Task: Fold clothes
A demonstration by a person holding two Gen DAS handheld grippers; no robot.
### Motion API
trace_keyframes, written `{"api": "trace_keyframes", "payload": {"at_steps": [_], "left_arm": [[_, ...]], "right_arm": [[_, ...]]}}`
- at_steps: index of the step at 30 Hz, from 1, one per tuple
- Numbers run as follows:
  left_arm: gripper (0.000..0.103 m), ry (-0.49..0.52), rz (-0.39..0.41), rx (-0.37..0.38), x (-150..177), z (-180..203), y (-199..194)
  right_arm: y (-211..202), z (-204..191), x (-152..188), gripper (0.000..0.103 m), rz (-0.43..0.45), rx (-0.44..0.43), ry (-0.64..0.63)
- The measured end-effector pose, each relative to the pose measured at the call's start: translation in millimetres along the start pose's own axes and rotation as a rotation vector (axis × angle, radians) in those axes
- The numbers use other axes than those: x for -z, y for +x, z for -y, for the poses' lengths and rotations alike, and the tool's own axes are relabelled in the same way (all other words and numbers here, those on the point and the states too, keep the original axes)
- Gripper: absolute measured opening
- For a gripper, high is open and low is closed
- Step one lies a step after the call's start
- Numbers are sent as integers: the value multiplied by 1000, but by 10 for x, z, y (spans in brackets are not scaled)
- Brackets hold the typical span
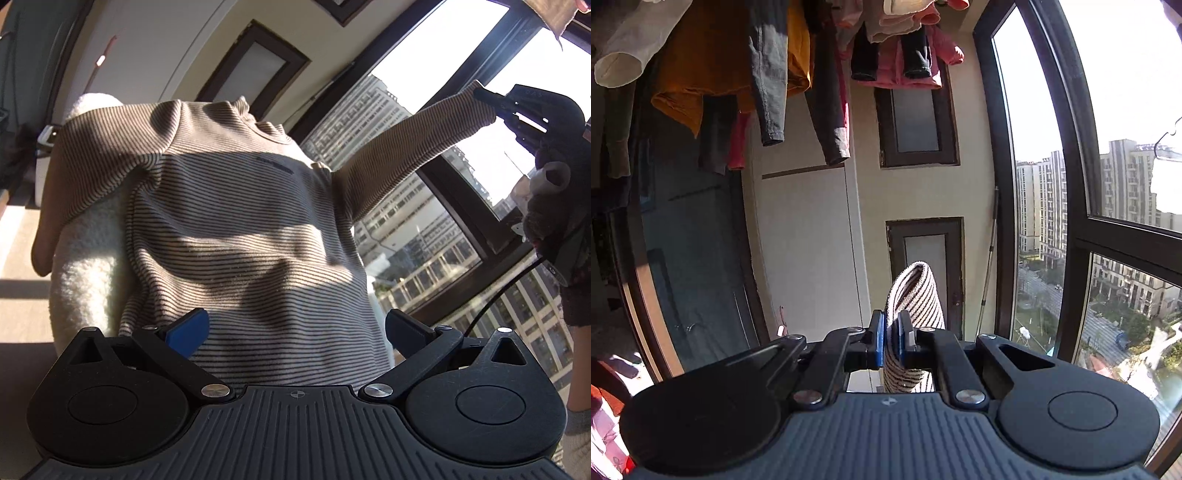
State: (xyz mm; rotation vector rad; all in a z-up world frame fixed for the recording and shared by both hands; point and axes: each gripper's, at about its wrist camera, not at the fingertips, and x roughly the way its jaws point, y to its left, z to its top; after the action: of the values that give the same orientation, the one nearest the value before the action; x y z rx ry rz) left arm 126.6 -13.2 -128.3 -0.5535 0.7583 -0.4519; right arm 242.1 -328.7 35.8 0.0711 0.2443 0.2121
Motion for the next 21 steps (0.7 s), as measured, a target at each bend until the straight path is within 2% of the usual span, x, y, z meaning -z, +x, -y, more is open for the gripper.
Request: {"api": "trace_keyframes", "payload": {"at_steps": [9, 15, 18, 21], "left_arm": [[103, -75, 34, -40, 65, -295, -272], [103, -95, 55, -89, 74, -448, -441], [103, -102, 56, -93, 79, -528, -449], [103, -104, 88, -58, 77, -652, -389]], "right_arm": [[247, -720, 46, 3, -30, -144, -54], [356, -1175, 237, 4, -71, -247, -90], [438, -1313, 431, 5, -120, -258, -132], [502, -1351, 672, 11, -177, -229, -170]]}}
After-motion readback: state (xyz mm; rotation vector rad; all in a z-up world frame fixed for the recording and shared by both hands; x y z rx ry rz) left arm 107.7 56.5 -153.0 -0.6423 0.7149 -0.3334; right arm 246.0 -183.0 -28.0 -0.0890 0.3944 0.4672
